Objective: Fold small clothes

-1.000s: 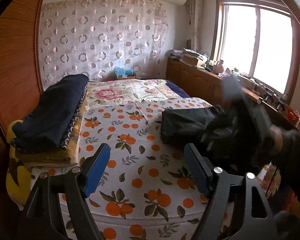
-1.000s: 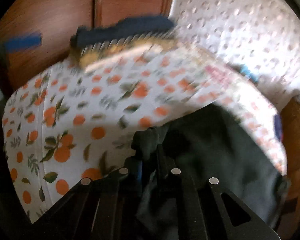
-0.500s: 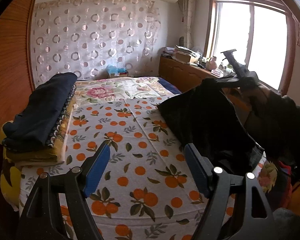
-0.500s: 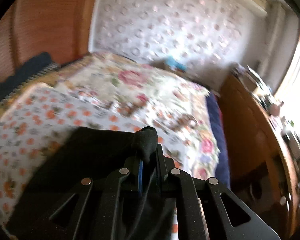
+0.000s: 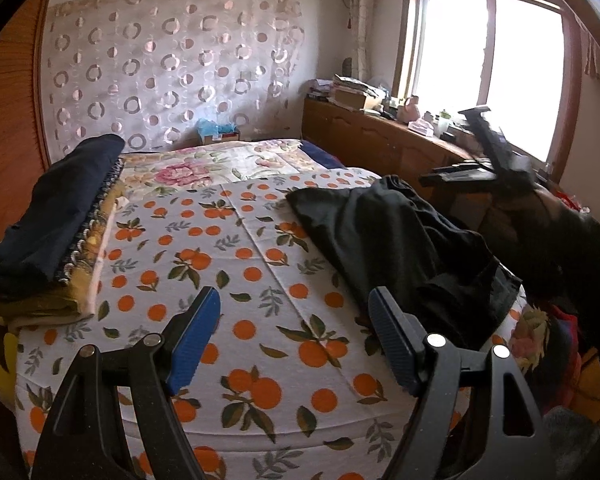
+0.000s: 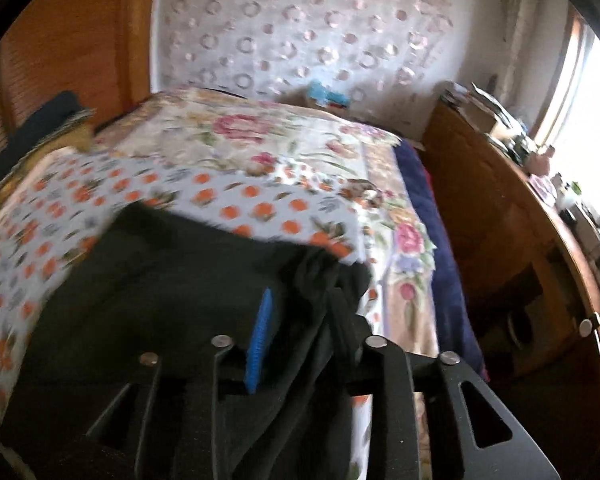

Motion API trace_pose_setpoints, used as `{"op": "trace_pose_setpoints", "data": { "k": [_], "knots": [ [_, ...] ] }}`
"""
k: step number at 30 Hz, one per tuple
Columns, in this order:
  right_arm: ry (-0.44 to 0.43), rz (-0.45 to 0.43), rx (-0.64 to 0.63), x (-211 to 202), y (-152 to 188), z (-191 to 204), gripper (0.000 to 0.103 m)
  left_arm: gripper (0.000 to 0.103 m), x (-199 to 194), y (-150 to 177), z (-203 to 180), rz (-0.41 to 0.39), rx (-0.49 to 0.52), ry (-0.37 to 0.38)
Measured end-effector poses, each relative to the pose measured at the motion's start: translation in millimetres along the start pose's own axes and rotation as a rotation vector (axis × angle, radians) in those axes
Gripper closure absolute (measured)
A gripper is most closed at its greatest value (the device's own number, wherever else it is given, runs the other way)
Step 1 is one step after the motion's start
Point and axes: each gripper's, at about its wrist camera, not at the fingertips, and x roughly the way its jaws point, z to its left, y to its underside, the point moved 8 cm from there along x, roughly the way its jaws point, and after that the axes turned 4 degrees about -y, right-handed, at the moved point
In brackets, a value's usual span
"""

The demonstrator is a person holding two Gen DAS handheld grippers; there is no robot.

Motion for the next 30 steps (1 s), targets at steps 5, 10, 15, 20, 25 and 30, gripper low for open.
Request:
{"op": "trace_pose_setpoints", "data": {
  "k": [5, 10, 15, 20, 25, 30],
  "knots": [
    [-0.025, -0.030, -0.017, -53.2, 54.9, 24.0, 0.048, 0.026, 5.6, 2.5, -13.3, 0.012, 0.015, 0.014],
    [-0.070, -0.063, 0.044, -101.1, 99.1, 26.1, 0.048, 0.026, 9.9, 3.7, -26.6, 0.024, 0.029, 0.028],
    [-0.095, -0.072, 0.083, -114.7, 110.3, 26.2, 0.048, 0.026, 13.6, 4.9, -37.4, 0.027, 0.055, 0.021],
    [-0.126, -0.053, 0.099, -116.2, 106.4, 45.0, 0.048, 0.026, 16.4, 7.0, -45.5, 0.036, 0.063, 0.028],
    [-0.097, 0.019, 0.127, -98.9, 106.3, 45.2, 0.048, 0.026, 17.4, 10.5, -49.8, 0.046, 0.071, 0.034],
    [-0.128, 0.013, 0.149, -98.0, 103.3, 45.4, 0.048, 0.026, 18.8, 13.5, -50.0, 0.053, 0.061, 0.040]
  ]
}}
